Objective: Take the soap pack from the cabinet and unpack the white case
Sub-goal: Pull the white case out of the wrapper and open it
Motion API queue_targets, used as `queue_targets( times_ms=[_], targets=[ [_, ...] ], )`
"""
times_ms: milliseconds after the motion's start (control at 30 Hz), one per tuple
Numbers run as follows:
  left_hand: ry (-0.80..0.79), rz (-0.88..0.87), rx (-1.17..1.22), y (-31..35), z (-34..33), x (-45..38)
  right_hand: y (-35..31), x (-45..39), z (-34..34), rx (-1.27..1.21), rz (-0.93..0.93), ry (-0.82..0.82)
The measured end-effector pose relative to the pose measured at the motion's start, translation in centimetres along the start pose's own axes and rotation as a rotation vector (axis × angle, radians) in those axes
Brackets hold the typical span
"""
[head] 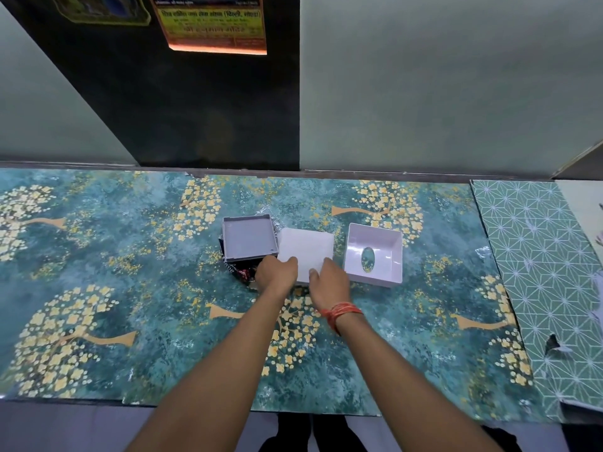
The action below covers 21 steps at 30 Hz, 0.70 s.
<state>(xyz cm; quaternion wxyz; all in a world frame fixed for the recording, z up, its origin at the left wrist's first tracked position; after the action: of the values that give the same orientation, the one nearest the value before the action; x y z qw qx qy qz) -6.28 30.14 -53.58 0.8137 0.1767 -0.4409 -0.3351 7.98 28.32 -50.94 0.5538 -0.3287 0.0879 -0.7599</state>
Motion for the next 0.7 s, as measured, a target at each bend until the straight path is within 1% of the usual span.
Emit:
queue_targets(
  times_ms=[100, 233, 300, 400, 500, 567, 633, 700],
  targets=[
    [-0.022, 0.031, 0.023, -0.1, -0.3, -0.2, 0.9, -0.4, -1.7, 0.008, -0.161, -0.078],
    [-0.065, 0.037, -0.041, 0.1, -0.8, -0.3, 1.1, -1.0, -1.3, -0.092, -0.269, -0.037],
    [-0.104, 0.034, -0.037, 0.1, -1.0, -0.6, 1.4, -1.5, -1.3, -0.171, -0.336, -0.033],
    [-0.18, 0.076, 0.101, 0.0, -1.1, -0.6, 2.2, -1.7, -1.8, -0.368, -0.43, -0.042],
    [-0.274, 0.096, 0.312, 0.3, -0.9, 0.1, 2.2, -0.7, -0.6, -0.634, -0.411, -0.002],
    [-0.355, 0.081, 0.411, 0.6, -0.6, 1.5, 2.1, 0.1, 0.3, -0.739, -0.368, -0.001],
    [-0.453, 0.094, 0.533, 0.4, -0.6, 2.7, 2.0, 0.9, 1.2, -0.835, -0.311, -0.037],
    [-0.546, 0.117, 0.611, 0.2, -0.5, 3.8, 1.8, 1.5, 1.8, -0.89, -0.239, -0.11]
  ],
)
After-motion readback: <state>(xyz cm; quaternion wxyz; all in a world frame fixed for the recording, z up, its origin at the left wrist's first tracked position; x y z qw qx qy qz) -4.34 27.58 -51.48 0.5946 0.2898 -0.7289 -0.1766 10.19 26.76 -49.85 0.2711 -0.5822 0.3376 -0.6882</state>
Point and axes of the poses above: each hand's wrist, its own x-axis away from the middle knuckle, its own z-axis out of the back of the hand, y = z × x, the point moved 8 cm from there along -x, towards the middle knuckle, and after that the axes turned 4 degrees about x, right-handed, at the moved point
